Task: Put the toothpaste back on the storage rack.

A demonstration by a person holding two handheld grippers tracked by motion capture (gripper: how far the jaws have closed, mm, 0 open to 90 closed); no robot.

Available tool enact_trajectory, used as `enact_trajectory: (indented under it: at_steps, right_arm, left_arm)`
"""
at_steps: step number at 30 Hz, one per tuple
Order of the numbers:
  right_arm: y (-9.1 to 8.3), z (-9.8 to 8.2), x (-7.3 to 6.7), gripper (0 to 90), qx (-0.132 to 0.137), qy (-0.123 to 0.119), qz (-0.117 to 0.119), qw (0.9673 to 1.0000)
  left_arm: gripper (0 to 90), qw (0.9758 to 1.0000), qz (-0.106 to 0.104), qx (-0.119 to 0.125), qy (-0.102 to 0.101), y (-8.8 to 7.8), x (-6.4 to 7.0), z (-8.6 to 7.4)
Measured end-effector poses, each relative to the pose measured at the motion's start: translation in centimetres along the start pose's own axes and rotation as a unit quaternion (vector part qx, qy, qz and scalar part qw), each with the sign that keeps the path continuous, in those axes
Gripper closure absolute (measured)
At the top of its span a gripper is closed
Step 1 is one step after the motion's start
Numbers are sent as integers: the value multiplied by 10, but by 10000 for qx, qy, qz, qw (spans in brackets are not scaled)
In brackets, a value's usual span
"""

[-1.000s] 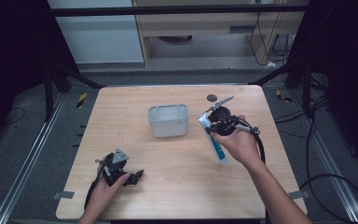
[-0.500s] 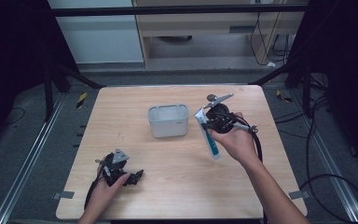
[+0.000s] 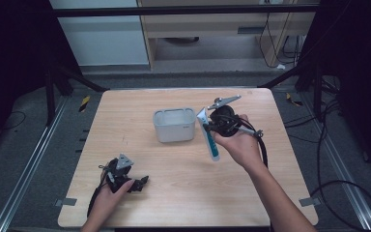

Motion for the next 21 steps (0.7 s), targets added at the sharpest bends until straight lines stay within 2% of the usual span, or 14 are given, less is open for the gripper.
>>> enact_trajectory:
  at_steps: [10, 21]
  right_arm:
    - [-2, 10, -8, 812, 207, -31, 66, 9998]
    - [-3, 29, -18, 812, 423, -42, 126, 9990]
  left_arm:
    - [0, 10000, 0, -2, 1, 0, 0, 0]
    - [0, 10000, -1, 1, 0, 0, 0, 0]
Point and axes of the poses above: each handheld gripper's, and its own axes: y roughly forward along the jaws, z roughly out of its top, x roughly to its right, the point moved 8 cm from there along y, roughly forward along the jaws, and after that the axes turned 1 degree about z, right-handed, at the moved point
